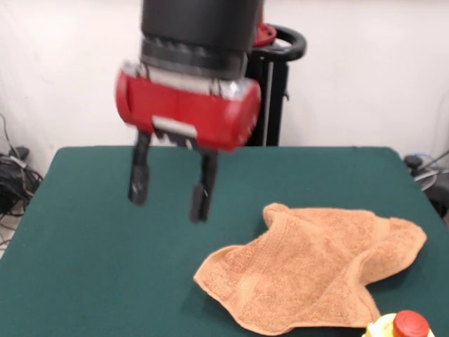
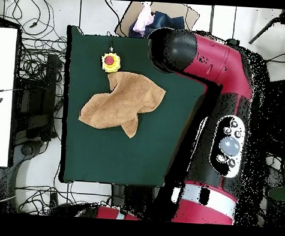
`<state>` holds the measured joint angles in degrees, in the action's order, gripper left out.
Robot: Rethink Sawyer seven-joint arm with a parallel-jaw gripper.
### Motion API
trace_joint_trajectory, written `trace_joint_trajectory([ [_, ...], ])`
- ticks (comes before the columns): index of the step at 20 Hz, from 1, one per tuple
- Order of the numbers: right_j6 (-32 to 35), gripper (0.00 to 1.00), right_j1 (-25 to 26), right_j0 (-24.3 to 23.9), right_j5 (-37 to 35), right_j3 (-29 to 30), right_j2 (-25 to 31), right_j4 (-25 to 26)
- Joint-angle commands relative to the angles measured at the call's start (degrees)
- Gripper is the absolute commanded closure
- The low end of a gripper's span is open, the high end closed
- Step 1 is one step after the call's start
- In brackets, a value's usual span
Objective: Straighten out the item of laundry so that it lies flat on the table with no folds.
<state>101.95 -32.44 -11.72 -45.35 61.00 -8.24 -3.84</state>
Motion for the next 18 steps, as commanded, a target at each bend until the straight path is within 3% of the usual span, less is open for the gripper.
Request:
trace_joint_trajectory([
  [1,-3.3,0.0,-7.7,-3.0,-2.6,11.4,2.2,2.2],
  [3,-3.2,0.0,-9.8,-3.8,-2.5,14.8,2.7,1.4],
  [6,-6.4,0.0,-10.4,-6.5,-4.6,14.8,4.6,1.0],
  [9,-13.3,0.0,-7.9,-10.2,-8.4,8.1,7.2,2.9],
  [12,-19.2,0.0,-3.7,-11.9,-14.1,-2.6,9.6,5.6],
  [15,-16.5,0.0,-2.3,-10.7,-18.3,-3.9,9.3,5.1],
  [18,-10.4,0.0,-3.1,-9.4,-16.1,2.1,8.4,2.5],
])
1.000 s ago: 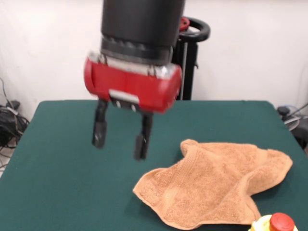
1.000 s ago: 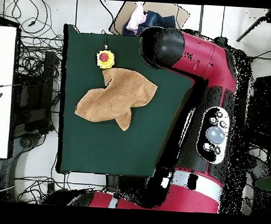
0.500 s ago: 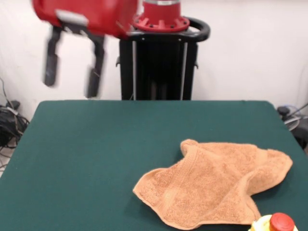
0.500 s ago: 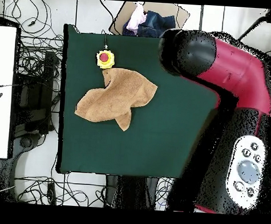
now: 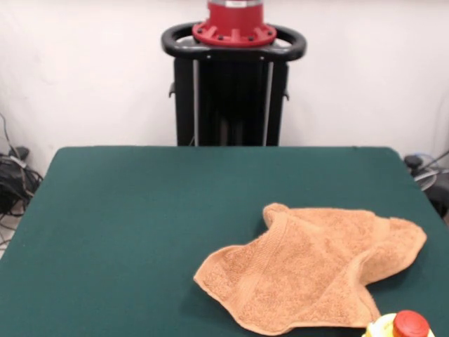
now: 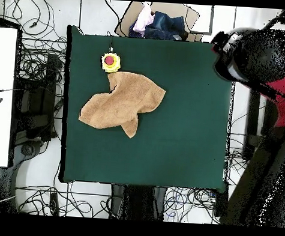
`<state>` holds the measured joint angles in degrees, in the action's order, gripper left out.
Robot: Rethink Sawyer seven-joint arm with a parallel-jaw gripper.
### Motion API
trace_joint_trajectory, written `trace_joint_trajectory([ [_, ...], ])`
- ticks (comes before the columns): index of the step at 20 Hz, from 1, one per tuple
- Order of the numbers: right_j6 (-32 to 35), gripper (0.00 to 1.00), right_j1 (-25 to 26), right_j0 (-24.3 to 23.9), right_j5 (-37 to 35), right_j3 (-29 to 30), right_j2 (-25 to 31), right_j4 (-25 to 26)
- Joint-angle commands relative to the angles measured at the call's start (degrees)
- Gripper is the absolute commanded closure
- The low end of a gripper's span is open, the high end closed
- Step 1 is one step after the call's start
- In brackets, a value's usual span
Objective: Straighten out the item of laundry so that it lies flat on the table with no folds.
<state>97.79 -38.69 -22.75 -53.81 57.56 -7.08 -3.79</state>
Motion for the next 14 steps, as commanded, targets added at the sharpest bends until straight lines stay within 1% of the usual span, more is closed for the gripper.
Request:
trace_joint_trajectory([
  [1,-5.4,0.0,2.9,1.8,-4.9,7.0,7.3,2.1],
  [3,-2.7,0.0,2.5,2.4,-0.9,10.1,7.0,1.6],
  [5,-0.7,0.0,2.6,2.7,2.1,11.9,7.0,1.3],
  [8,0.9,0.0,3.0,3.2,4.8,12.8,6.7,1.3],
  [14,3.0,0.0,4.6,4.0,6.4,12.0,5.7,1.3],
])
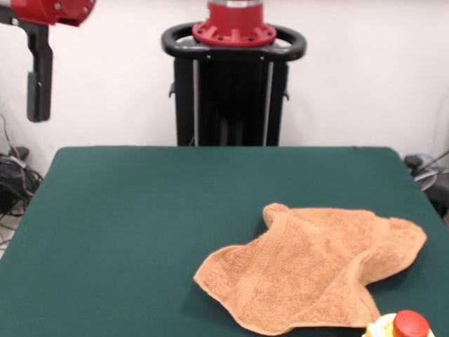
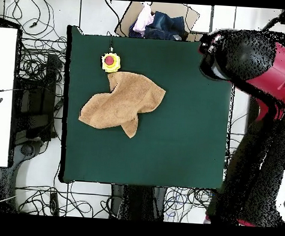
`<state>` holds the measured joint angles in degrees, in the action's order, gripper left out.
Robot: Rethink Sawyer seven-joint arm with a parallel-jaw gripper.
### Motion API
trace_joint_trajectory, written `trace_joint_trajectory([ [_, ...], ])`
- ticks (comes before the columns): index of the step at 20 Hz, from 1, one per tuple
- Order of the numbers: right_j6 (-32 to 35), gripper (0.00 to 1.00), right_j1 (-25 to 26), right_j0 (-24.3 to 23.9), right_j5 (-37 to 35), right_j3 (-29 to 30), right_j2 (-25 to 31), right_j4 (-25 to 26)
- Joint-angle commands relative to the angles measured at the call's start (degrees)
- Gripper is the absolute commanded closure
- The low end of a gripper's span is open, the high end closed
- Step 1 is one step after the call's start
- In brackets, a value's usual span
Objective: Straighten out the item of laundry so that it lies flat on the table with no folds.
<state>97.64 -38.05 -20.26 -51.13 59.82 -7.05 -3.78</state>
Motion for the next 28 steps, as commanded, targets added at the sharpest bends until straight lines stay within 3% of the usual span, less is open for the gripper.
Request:
trace_joint_trajectory([
  [1,3.7,0.0,4.2,1.5,3.5,9.9,5.7,0.8],
  [8,8.0,0.0,5.6,3.6,6.3,10.1,3.9,0.9],
  [11,12.1,0.0,6.6,5.8,9.9,10.1,2.1,1.3],
  [17,18.3,0.0,8.0,10.3,9.9,8.1,-2.6,0.7],
  [28,17.4,0.0,7.8,11.5,7.1,7.9,-4.7,-1.4],
])
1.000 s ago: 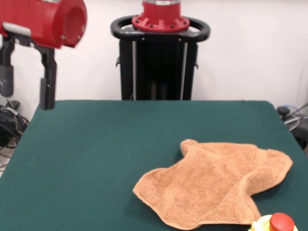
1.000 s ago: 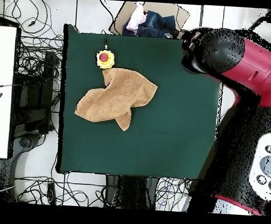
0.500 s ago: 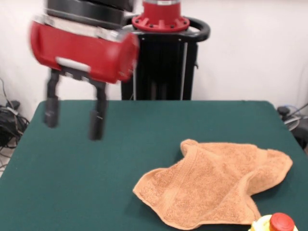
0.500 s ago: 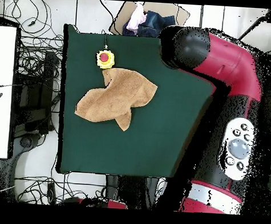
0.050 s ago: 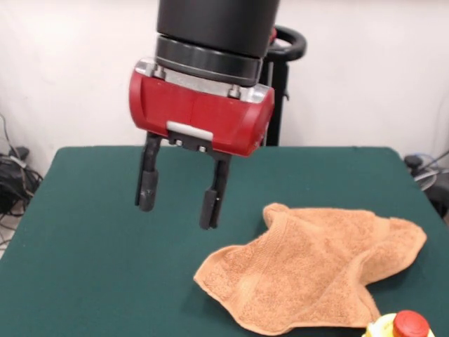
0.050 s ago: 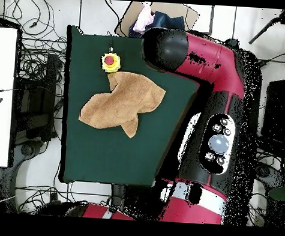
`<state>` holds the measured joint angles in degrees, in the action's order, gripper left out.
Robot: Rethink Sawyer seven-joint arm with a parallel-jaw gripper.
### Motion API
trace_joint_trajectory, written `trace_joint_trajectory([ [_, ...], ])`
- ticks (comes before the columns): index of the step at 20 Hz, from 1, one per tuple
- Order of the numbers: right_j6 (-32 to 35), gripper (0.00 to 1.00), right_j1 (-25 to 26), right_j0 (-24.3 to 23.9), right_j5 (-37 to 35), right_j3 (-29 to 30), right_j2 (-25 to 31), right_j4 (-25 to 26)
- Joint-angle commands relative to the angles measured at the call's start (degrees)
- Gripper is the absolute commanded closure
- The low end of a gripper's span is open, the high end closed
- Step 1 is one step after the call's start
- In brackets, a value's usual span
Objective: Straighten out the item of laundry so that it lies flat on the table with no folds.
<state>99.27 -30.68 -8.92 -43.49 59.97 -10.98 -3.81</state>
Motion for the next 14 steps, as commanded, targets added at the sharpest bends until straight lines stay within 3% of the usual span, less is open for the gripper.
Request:
trace_joint_trajectory([
  [1,15.3,0.0,0.4,0.0,-0.9,7.9,-0.6,-1.6],
  [8,9.3,0.0,-0.4,-3.5,-3.8,7.6,2.0,-3.0],
  [14,9.3,0.0,0.1,-3.3,-4.8,6.5,1.7,-2.5],
])
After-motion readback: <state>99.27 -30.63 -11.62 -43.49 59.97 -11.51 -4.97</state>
